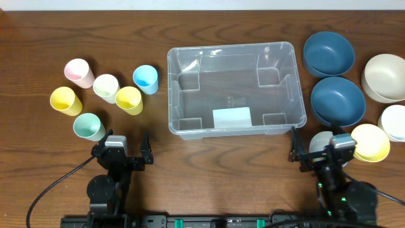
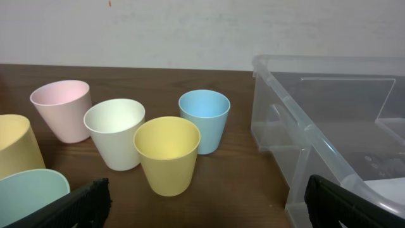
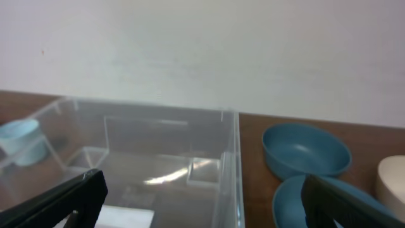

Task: Pack container
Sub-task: 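Move the right gripper over the lower blue-grey bowl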

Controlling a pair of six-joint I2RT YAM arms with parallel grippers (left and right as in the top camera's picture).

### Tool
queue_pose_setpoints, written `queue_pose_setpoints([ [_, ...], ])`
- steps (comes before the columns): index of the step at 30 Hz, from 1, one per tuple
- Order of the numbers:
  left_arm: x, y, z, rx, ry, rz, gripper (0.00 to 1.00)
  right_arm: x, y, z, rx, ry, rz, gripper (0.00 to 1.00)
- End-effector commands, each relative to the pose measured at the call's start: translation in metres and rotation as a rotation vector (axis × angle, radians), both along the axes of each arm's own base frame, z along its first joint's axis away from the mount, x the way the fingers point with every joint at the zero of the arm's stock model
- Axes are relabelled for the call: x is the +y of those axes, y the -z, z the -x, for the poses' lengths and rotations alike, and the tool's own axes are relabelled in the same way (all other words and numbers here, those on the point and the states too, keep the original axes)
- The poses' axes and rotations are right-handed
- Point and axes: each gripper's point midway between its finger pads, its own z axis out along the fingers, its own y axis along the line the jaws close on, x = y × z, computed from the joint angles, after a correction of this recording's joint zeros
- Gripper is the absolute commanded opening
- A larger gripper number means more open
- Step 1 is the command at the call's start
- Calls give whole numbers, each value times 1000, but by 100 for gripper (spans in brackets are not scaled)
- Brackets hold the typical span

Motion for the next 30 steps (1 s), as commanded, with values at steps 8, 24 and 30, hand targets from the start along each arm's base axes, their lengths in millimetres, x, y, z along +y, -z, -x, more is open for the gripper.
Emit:
queue_pose_setpoints([
  [8, 2, 15, 0, 32, -9, -12, 98, -12, -5, -25, 484, 77, 68, 99],
  [24, 2, 15, 0, 32, -9, -12, 98, -18, 29, -74, 870, 131, -140, 91],
  [30, 2, 15, 0, 32, -9, -12, 98, -77, 61, -69, 996, 415, -244, 80],
])
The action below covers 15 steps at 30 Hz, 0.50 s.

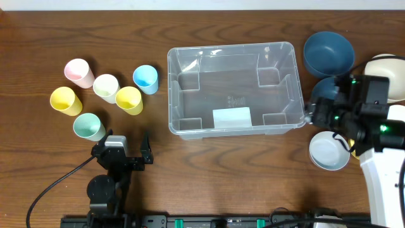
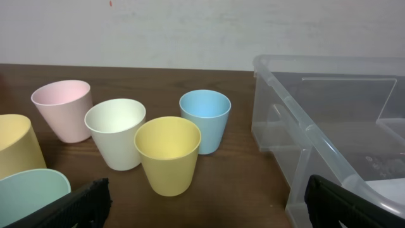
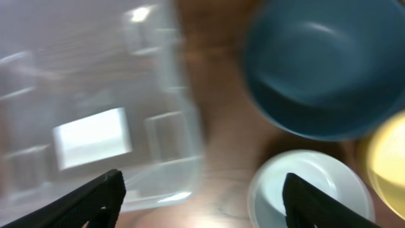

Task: Pack container
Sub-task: 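Move the right gripper over the lower blue-grey bowl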

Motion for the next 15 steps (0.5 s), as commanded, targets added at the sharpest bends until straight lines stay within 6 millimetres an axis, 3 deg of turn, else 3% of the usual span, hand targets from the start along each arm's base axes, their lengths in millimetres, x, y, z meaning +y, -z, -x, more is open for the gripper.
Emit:
queue_pose_setpoints([
  [1, 1, 15, 0, 32, -7, -11, 98, -23, 2, -2, 22, 134, 9, 78],
  [9, 1, 15, 0, 32, -7, -11, 98, -31, 42, -10, 158, 145, 23, 64],
  [15, 1, 15, 0, 32, -7, -11, 98, -36, 70, -21, 222, 151, 32, 66],
])
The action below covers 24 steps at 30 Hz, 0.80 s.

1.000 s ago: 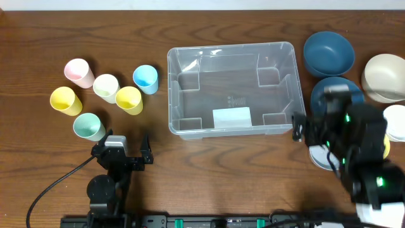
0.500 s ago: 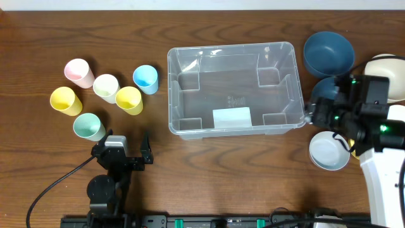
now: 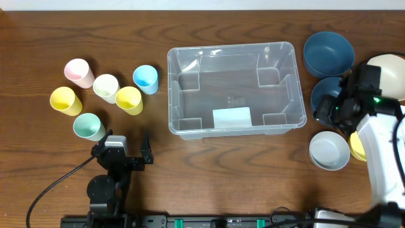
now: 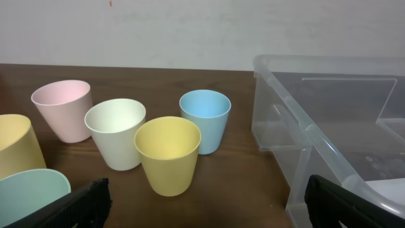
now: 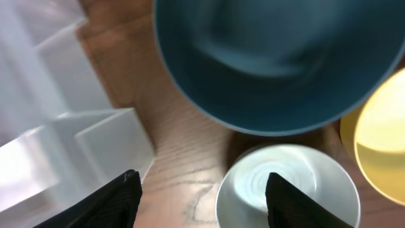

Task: Pack container
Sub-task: 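Move the right gripper over the lower blue-grey bowl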

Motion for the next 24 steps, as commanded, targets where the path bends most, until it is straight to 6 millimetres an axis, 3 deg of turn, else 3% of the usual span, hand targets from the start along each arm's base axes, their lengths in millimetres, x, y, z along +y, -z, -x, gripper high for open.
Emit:
queue_pose_setpoints([
  [1, 1, 15, 0, 32, -7, -11, 98, -7, 4, -9, 2, 25, 16, 67],
  [11, 1, 15, 0, 33, -7, -11, 98, 0, 11, -20, -14, -14, -9, 70],
  [24, 1, 15, 0, 32, -7, -11, 98, 50, 9, -22, -20, -120, -138, 70],
])
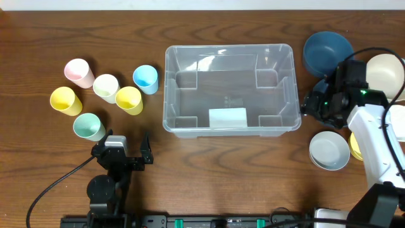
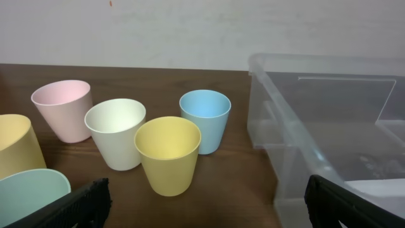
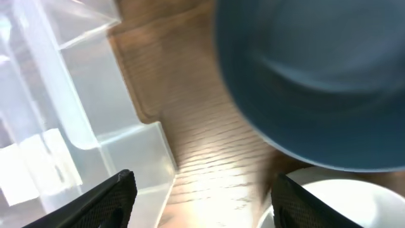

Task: Pack container
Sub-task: 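Move the right gripper over the lower blue-grey bowl, then lower the right gripper and pinch the blue-grey bowl's rim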

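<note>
The clear plastic container [image 1: 292, 88] stands mid-table, empty but for a white label on its floor; its wall also shows in the left wrist view [image 2: 316, 152] and the right wrist view [image 3: 82, 133]. Several pastel cups stand at the left: pink [image 1: 78, 72], white [image 1: 105, 87], blue [image 1: 145, 78], two yellow [image 1: 129, 99] and mint [image 1: 88, 126]. My right gripper [image 1: 312, 107] hangs open by the container's right wall, over a dark blue bowl [image 3: 316, 76], nothing between its fingers [image 3: 117, 196]. My left gripper [image 1: 123, 154] rests open near the front edge, below the cups.
More bowls sit at the right: a second dark blue one [image 1: 327, 50], a cream one [image 1: 387, 71], a pale grey-blue one [image 1: 329, 151], a yellow one partly hidden by my right arm, and a white one at the edge [image 1: 398, 120].
My right gripper has moved left, from over the dark blue bowl's middle to the container's right wall. The container now sits slightly further left. The left arm is unmoved.
Both grippers rested open at the table's front edge. Then my right arm stood raised over the bowls by the container's right end, then lower over the near dark blue bowl. Now it is at the container's wall, and the container has shifted a little left.
</note>
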Controlling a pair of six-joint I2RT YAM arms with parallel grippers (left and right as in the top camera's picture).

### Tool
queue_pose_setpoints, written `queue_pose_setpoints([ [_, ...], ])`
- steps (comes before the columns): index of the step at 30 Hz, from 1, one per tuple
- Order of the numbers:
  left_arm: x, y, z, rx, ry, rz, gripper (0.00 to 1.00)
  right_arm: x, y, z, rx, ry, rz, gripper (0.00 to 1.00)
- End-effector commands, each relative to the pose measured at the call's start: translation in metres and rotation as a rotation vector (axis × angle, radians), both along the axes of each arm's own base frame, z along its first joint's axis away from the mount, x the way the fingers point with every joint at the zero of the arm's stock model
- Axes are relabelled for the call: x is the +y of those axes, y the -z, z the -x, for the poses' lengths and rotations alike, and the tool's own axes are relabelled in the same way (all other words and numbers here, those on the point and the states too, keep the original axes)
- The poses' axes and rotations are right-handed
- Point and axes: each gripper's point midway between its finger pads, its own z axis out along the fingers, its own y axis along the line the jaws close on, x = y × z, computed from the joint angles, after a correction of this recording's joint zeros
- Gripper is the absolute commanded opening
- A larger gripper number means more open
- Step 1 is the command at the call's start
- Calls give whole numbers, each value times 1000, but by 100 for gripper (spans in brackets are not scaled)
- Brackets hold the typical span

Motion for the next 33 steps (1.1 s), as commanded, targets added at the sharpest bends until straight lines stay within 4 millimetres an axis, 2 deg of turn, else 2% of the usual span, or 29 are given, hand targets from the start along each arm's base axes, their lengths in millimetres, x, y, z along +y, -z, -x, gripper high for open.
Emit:
queue_pose_setpoints([
  [1, 1, 15, 0, 32, -7, -11, 98, 16, -5, -4, -7, -13, -45, 70],
  [5, 1, 15, 0, 32, -7, -11, 98, 12, -4, -5, -8, 9, -25, 74],
  [7, 1, 15, 0, 32, -7, -11, 98, 5, -4, -6, -9, 23, 10, 80],
  [10, 1, 15, 0, 32, -7, -11, 98, -2, -6, -11, -32, 38, 23, 97],
  [11, 1, 15, 0, 32, -7, -11, 98, -4, -8, -13, -42, 34, 17, 99],
  [19, 1, 15, 0, 32, -7, -11, 98, -21, -21, -34, -151, -36, 53, 99],
  [24, 1, 15, 0, 32, -7, -11, 98, -36, -32, -53, -245, -22, 94, 99],
  [26, 1, 15, 0, 32, -7, -11, 98, -39, -38, -61, -288, -23, 107, 91],
  [29, 1, 15, 0, 32, -7, -11, 98, -47, -45, -69, -326, -36, 147, 84],
  [33, 1, 15, 0, 32, -7, -11, 98, -61, -40, -61, -278, 9, 197, 81],
])
